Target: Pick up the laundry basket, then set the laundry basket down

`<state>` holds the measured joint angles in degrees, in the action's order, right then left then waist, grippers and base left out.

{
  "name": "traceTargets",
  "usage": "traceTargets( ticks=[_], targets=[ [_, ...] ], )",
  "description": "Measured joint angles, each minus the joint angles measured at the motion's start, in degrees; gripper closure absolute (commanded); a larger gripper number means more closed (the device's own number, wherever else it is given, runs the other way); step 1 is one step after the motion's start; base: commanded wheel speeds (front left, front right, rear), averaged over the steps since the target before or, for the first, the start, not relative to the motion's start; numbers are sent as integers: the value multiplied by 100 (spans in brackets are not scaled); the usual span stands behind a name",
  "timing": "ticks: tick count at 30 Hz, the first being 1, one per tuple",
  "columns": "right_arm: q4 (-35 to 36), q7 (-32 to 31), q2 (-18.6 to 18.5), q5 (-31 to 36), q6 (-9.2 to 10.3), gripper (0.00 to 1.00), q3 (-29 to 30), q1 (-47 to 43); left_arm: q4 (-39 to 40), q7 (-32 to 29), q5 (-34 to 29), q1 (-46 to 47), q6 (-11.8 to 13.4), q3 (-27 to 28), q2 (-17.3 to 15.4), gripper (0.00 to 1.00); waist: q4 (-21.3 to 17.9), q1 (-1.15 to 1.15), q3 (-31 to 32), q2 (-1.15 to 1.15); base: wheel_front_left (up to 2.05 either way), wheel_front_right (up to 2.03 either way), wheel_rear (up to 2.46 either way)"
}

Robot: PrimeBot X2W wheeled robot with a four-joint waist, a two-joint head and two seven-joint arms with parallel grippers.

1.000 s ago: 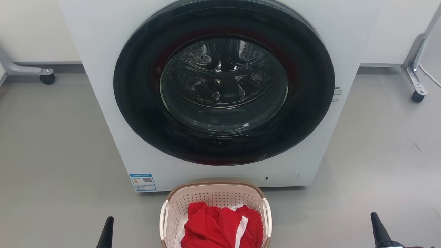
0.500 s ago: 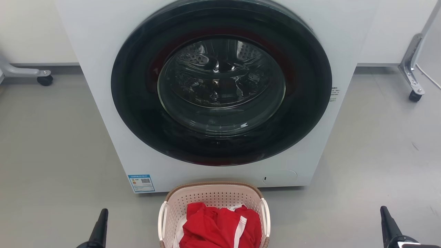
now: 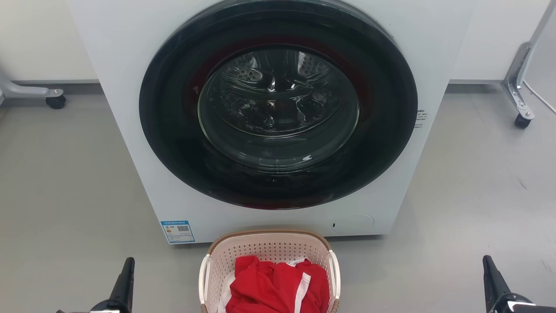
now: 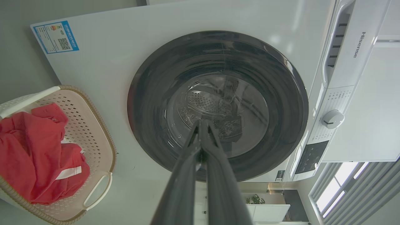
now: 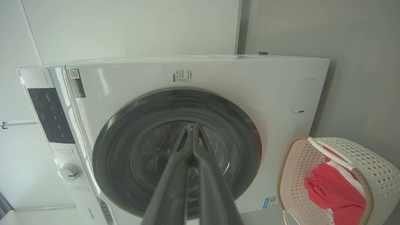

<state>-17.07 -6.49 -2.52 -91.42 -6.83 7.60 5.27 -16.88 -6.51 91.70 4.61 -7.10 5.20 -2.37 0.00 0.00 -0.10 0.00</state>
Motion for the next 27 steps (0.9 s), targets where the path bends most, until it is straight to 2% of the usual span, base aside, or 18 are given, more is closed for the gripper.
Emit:
traceTargets(
  ticks=[27],
  targets=[
    [-1, 0, 2, -1, 0, 100, -1, 0, -4, 0, 0, 0, 0, 0, 3, 100, 0, 0, 0, 0, 0, 0, 0]
  ],
)
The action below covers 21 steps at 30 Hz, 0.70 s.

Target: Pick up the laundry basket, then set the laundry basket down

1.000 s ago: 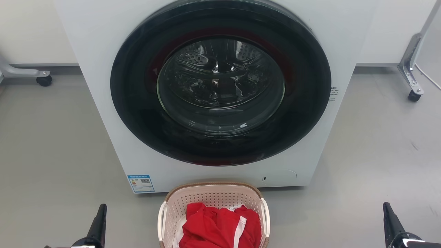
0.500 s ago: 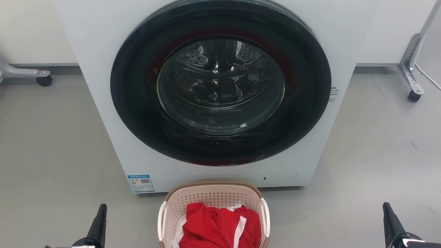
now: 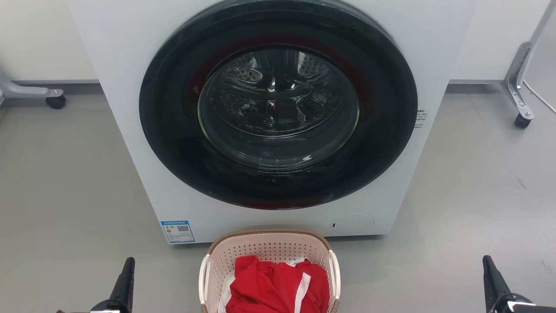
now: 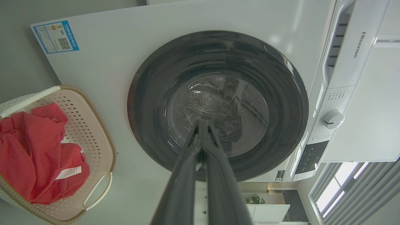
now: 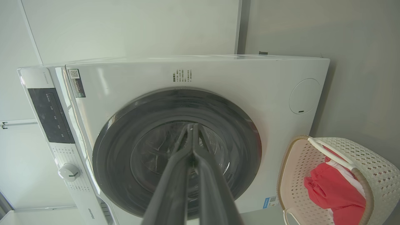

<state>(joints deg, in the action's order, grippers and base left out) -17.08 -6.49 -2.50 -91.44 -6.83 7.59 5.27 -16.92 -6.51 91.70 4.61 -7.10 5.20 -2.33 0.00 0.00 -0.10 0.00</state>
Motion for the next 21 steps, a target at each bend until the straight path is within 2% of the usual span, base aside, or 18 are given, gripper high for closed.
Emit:
traceTargets(
  ticks=[21],
  targets=[
    [-1, 0, 0, 0, -1, 100, 0, 0, -1, 0, 1, 0, 0, -1, 1, 100, 0, 0, 0, 0, 0, 0, 0]
  ],
)
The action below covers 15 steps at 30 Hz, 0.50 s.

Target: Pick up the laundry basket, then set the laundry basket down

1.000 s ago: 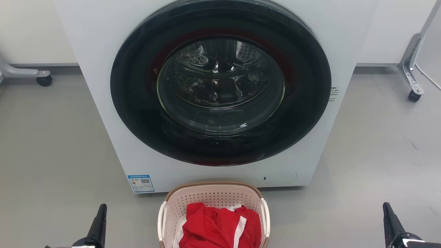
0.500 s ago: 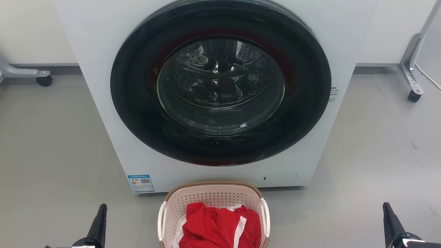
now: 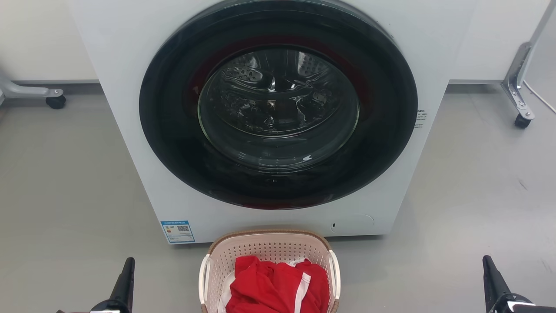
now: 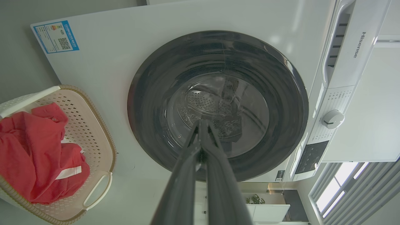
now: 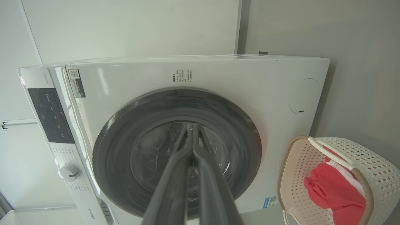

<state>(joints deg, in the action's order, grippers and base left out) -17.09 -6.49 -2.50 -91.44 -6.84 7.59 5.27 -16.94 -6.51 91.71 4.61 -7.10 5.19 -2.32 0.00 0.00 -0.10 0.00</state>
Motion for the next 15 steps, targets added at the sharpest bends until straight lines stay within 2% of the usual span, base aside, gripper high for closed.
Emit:
traceTargets(
  ticks=[15],
  targets=[
    [0, 0, 1, 0, -5, 100, 0, 0, 1, 0, 0, 0, 0, 0, 1, 100, 0, 0, 0, 0, 0, 0, 0]
  ],
)
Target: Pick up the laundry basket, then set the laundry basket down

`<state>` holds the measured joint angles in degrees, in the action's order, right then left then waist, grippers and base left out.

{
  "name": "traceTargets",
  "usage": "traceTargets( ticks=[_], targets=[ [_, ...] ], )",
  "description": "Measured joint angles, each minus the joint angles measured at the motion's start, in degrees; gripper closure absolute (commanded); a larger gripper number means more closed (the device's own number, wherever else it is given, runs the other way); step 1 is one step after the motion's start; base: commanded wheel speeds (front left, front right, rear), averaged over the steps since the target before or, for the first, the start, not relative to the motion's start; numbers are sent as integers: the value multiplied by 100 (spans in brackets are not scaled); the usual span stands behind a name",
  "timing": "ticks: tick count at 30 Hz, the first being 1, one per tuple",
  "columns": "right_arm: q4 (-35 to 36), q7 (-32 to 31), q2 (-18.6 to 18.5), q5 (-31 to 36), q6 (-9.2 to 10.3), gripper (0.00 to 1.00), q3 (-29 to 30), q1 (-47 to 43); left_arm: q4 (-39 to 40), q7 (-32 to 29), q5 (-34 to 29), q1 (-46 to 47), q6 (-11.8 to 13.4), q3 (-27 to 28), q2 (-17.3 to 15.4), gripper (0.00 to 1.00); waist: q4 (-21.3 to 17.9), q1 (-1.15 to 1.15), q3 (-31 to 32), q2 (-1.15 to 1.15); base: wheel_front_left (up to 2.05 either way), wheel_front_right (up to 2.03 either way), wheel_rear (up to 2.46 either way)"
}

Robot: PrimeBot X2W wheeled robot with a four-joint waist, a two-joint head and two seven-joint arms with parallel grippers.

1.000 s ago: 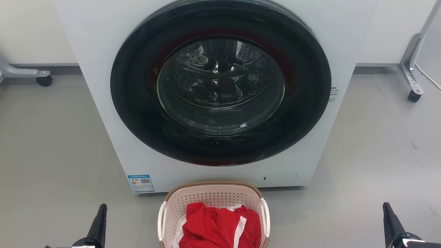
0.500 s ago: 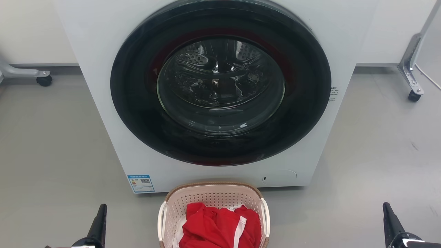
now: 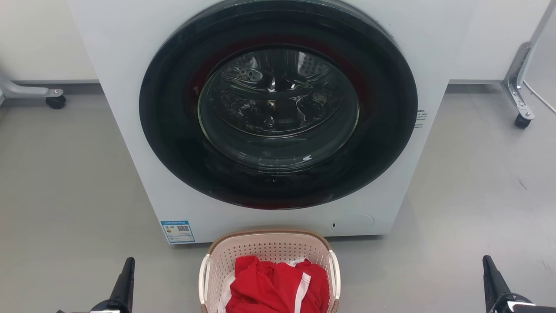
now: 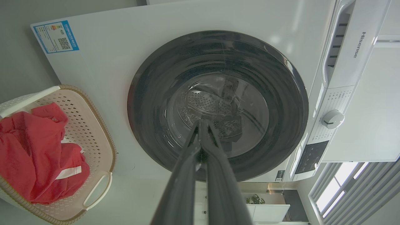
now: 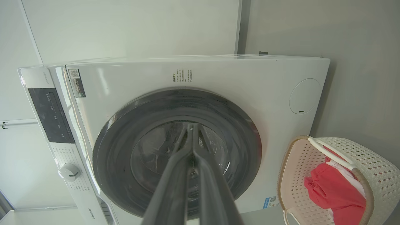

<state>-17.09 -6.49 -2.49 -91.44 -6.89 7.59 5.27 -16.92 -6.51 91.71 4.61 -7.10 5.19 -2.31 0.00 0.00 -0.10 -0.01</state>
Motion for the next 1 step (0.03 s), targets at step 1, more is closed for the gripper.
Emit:
traceTargets(
  ticks=[1],
  targets=[
    [0, 0, 0, 0, 0, 100, 0, 0, 0, 0, 0, 0, 0, 0, 0, 100, 0, 0, 0, 0, 0, 0, 0]
  ],
)
